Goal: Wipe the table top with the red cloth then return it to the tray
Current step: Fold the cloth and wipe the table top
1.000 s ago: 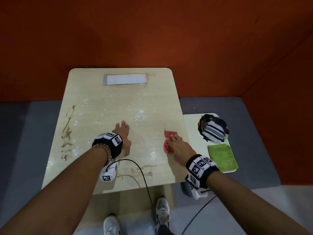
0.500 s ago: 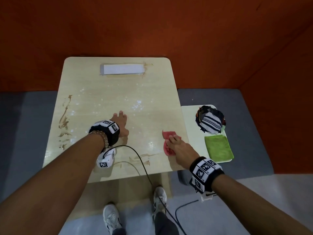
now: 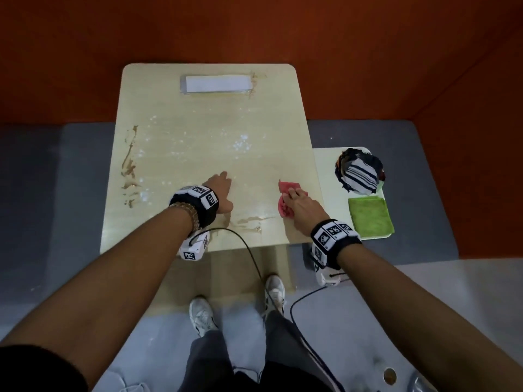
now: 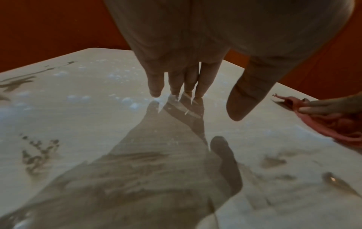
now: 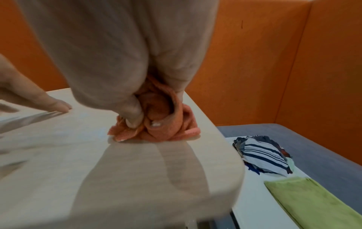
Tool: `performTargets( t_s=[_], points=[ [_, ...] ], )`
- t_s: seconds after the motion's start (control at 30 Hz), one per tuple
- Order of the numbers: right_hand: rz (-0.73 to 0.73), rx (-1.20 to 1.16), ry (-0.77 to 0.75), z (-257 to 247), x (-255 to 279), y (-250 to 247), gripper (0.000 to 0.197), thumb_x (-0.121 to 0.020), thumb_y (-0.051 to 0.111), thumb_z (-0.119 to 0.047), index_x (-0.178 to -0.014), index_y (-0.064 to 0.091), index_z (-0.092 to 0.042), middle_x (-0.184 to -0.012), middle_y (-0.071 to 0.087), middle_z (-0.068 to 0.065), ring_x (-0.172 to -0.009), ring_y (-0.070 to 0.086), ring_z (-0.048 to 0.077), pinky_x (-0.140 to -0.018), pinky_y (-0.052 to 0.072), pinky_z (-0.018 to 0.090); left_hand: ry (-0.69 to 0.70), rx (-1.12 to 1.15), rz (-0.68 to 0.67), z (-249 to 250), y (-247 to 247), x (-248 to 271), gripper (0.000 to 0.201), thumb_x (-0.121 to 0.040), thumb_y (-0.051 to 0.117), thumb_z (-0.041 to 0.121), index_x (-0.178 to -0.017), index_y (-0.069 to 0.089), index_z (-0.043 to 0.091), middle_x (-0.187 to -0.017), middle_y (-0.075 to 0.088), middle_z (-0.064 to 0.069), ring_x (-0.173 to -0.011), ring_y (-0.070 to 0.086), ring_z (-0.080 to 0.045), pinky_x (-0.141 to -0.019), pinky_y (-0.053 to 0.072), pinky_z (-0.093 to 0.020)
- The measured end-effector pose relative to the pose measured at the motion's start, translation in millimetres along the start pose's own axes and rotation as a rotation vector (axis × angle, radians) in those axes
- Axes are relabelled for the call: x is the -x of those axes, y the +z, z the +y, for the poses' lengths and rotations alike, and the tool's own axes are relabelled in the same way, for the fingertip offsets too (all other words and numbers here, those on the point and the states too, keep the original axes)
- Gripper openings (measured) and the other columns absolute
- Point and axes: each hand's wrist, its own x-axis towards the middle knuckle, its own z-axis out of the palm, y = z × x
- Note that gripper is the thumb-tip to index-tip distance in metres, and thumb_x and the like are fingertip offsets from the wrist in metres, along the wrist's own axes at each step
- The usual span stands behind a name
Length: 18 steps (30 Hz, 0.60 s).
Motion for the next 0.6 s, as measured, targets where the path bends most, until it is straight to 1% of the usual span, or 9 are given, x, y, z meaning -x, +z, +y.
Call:
performTargets(
  t_s=[0.1,0.17,0.27,0.37,0.5,0.6],
  points=[
    [-0.039,0.013,-0.005,-13.9,14.7,11.7,0.059,-0.088,0.052,-0.004,-0.144,0.035,-0.006,-0.151,0.031,0.014,-0.139,0.028,0.030,-0.101,0.039,0.035,0.010,-0.019,-0.005,2.8,8.8,6.5,0.084,-0.089,0.058,0.030,-0.153,0.008,0.010,-0.161,-0.004,-0.008,-0.147,0.009,-0.029,-0.119,0.021,-0.040],
    [-0.048,0.019,-0.013,-21.8,22.0,18.0,0.059,-0.088,0.053,-0.006,-0.144,0.035,-0.006,-0.151,0.031,0.015,-0.139,0.028,0.030,-0.101,0.039,0.035,0.017,-0.018,-0.006,0.6,16.0,6.9,0.086,-0.087,0.059,0.030,-0.153,0.007,0.010,-0.161,-0.006,-0.008,-0.148,0.004,-0.028,-0.120,0.017,-0.042],
    [-0.038,-0.050,0.011,-22.8,18.1,18.1,0.060,-0.087,0.054,-0.003,-0.144,0.036,-0.007,-0.153,0.029,0.013,-0.141,0.025,0.029,-0.102,0.040,0.037,0.008,-0.027,-0.009,-6.6,21.6,7.8,0.088,-0.084,0.062,0.029,-0.152,0.008,0.010,-0.160,-0.007,-0.008,-0.148,0.001,-0.029,-0.120,0.016,-0.045],
    [-0.010,-0.097,0.071,-24.1,6.4,13.8,0.061,-0.087,0.055,-0.002,-0.144,0.035,-0.009,-0.155,0.028,0.012,-0.143,0.023,0.029,-0.103,0.041,0.039,0.007,-0.017,-0.014,-13.3,27.8,7.0,0.091,-0.081,0.064,0.028,-0.151,0.008,0.011,-0.160,-0.009,-0.008,-0.148,-0.001,-0.029,-0.119,0.014,-0.048],
    [0.009,-0.111,0.122,-29.8,0.0,10.8,0.061,-0.088,0.054,-0.002,-0.145,0.034,-0.008,-0.156,0.026,0.013,-0.143,0.023,0.030,-0.105,0.039,0.039,0.024,0.033,-0.037,-17.4,35.2,7.1,0.097,-0.081,0.065,0.028,-0.152,0.001,0.013,-0.160,-0.014,-0.006,-0.148,-0.005,-0.028,-0.119,0.015,-0.049],
    [0.015,-0.109,0.114,-39.4,11.6,15.9,0.063,-0.087,0.055,-0.001,-0.145,0.034,-0.008,-0.154,0.028,0.012,-0.143,0.023,0.029,-0.106,0.038,0.037,0.033,0.066,-0.057,-17.5,36.3,3.8,0.099,-0.082,0.063,0.026,-0.152,-0.005,0.013,-0.159,-0.019,-0.006,-0.148,-0.009,-0.028,-0.118,0.020,-0.048]
  ],
)
